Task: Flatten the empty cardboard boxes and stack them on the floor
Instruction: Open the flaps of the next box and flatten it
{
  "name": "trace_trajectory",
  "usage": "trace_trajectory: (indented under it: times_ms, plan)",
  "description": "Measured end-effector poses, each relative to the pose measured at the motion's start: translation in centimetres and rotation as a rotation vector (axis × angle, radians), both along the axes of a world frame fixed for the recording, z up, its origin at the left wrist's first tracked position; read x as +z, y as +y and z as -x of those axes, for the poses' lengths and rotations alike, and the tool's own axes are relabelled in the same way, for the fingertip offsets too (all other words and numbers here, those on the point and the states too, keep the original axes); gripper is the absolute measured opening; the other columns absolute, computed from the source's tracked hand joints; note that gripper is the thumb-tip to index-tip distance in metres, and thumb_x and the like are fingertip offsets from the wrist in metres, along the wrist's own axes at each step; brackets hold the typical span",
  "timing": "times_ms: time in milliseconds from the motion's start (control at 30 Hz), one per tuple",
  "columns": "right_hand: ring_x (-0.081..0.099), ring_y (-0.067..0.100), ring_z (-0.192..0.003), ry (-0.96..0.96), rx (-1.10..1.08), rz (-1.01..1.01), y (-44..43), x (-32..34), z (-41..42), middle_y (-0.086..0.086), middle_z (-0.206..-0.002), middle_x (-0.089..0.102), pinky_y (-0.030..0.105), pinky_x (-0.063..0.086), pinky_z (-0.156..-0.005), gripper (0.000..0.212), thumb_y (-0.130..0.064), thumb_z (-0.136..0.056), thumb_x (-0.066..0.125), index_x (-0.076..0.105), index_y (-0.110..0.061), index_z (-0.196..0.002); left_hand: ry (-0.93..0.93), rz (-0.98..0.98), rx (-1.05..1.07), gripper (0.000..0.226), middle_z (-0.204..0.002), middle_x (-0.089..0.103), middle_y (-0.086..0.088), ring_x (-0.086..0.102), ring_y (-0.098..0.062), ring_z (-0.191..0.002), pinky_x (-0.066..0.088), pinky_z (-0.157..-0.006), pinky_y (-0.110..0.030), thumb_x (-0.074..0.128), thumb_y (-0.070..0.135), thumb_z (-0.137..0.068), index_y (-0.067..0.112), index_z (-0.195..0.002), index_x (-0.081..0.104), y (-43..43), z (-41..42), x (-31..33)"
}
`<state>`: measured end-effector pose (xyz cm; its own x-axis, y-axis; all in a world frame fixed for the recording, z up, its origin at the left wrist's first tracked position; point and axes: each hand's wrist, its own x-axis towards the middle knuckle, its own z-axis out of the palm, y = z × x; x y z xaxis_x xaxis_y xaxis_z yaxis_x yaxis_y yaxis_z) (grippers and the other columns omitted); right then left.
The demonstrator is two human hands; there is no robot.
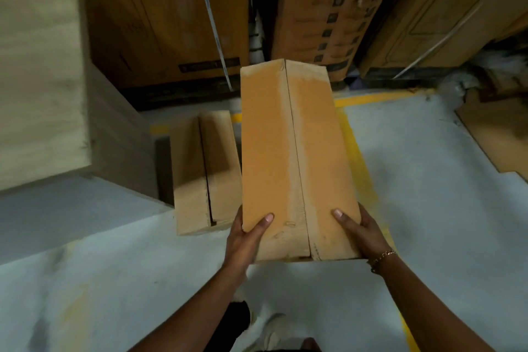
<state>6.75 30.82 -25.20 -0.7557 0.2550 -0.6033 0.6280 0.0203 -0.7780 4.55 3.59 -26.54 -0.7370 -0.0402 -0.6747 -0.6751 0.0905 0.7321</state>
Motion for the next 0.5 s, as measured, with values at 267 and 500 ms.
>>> trace_trajectory:
  times_ms: [267,500]
  plan:
    - [0.073,0.013,-0.094,0.16,0.101,-0.046,-4.7,19.6,-0.1,-0.008,-0.105,0.075,0.021,0.058,-0.068,0.073,-0.064,-0.059,0.078,0.064,-0.026,-0.12,0.146,0.041,0.042,0.092,-0.122,0.067,0.018,0.062,-0.01,-0.111,0.05,-0.099,-0.038,0.073,0.082,-0.061,0.046,-0.142,0.047,-5.0,-1.5,18.7]
    - [0.071,0.011,-0.095,0.284,0.274,-0.096,-13.1,30.4,3.6,-0.009,-0.108,0.073,0.036,0.057,-0.086,0.043,-0.051,-0.08,0.073,0.063,-0.035,-0.118,0.252,0.044,0.161,0.084,-0.119,0.07,0.015,0.064,-0.013,-0.112,0.05,-0.1,-0.041,0.075,0.078,-0.063,0.041,-0.136,0.056,-14.0,-1.6,30.5]
